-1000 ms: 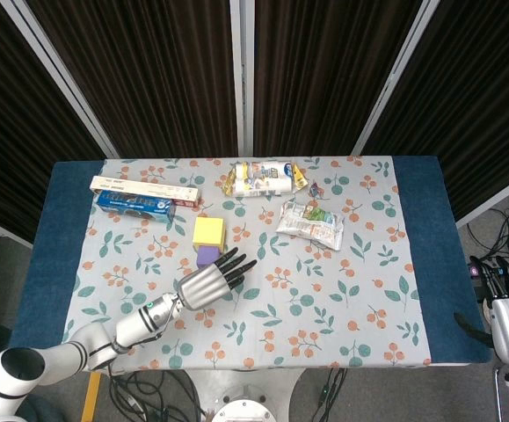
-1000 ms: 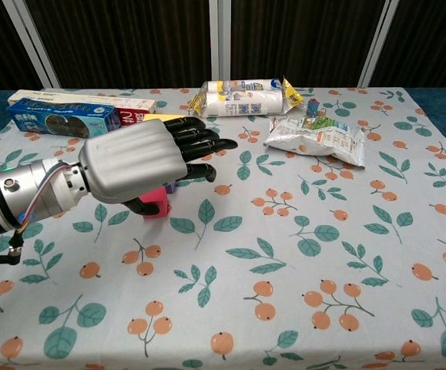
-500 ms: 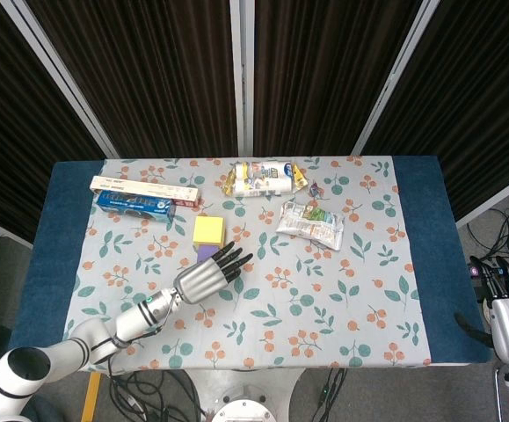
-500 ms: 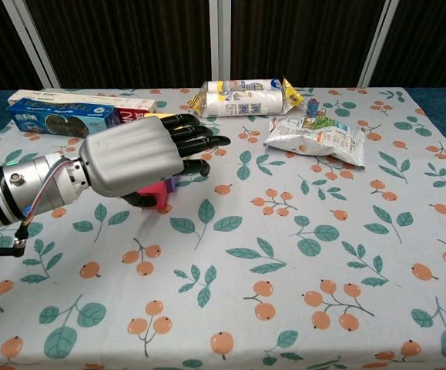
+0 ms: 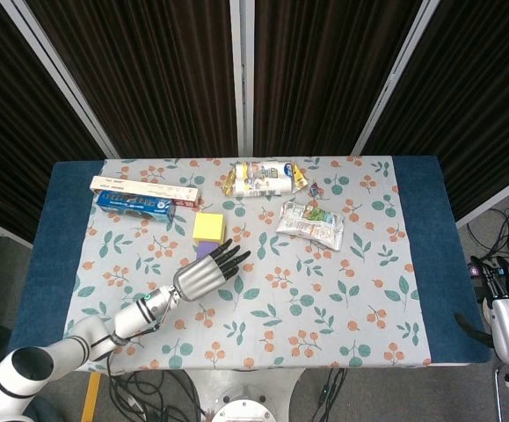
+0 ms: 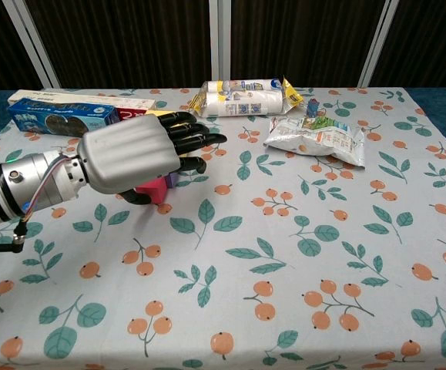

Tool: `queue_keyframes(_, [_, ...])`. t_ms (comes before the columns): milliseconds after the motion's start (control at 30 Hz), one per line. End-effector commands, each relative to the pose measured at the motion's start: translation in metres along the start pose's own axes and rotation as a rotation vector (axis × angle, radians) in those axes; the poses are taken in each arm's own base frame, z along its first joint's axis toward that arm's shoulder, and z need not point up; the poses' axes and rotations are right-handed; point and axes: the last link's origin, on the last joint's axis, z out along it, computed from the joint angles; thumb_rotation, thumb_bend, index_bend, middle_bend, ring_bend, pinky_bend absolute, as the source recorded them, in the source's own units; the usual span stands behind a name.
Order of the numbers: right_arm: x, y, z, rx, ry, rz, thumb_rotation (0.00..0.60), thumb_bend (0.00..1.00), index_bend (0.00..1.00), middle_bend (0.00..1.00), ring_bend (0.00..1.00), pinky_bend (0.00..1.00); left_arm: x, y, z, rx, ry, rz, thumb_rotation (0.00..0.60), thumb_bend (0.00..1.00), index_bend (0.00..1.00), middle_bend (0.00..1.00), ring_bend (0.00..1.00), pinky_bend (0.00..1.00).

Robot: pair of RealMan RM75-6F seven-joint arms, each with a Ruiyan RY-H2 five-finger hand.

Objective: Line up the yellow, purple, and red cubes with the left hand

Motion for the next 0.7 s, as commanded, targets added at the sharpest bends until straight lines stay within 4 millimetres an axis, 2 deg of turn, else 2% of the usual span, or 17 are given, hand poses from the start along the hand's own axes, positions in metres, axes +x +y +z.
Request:
queue_keyframes(33, [0.000, 0.000, 0.000, 0.000, 0.002, 0.001, 0.600, 0.07, 0.08, 0.18, 0.02, 0.14, 0.004, -0.003, -0.008, 0.021, 0.015, -0.047, 0.600, 0.00, 0.34, 0.11, 0.11, 0.13])
queue_keyframes(133, [0.001, 0.001, 0.000, -0.002, 0.002, 0.003, 0.600, 0.07, 0.08, 0.18, 0.02, 0.14, 0.011, -0.010, -0.024, 0.068, 0.050, -0.133, 0.600, 0.00, 0.34, 0.11, 0.11, 0.13])
queue_keyframes(267, [0.000, 0.002, 0.000, -0.002, 0.001, 0.009, 0.600, 0.07, 0.08, 0.18, 0.02, 0.14, 0.020, -0.035, -0.054, 0.230, 0.080, -0.282, 0.600, 0.00, 0.34, 0.11, 0.11, 0.13])
queue_keyframes(433, [-0.004, 0.006, 0.004, -0.006, -0.020, 0.025, 0.600, 0.07, 0.08, 0.18, 0.02, 0.14, 0.020, -0.088, -0.111, 0.551, 0.048, -0.502, 0.600, 0.00, 0.32, 0.12, 0.11, 0.13])
queue_keyframes(567, [-0.010, 0.008, 0.009, 0.001, -0.043, 0.047, 0.600, 0.11, 0.08, 0.18, 0.02, 0.14, 0.020, -0.122, -0.160, 0.788, 0.040, -0.577, 0.600, 0.00, 0.31, 0.14, 0.12, 0.13])
queue_keyframes(700, [-0.013, 0.010, 0.014, 0.016, -0.052, 0.066, 0.600, 0.13, 0.08, 0.17, 0.01, 0.13, 0.020, -0.133, -0.204, 0.923, 0.021, -0.552, 0.600, 0.01, 0.30, 0.14, 0.12, 0.13])
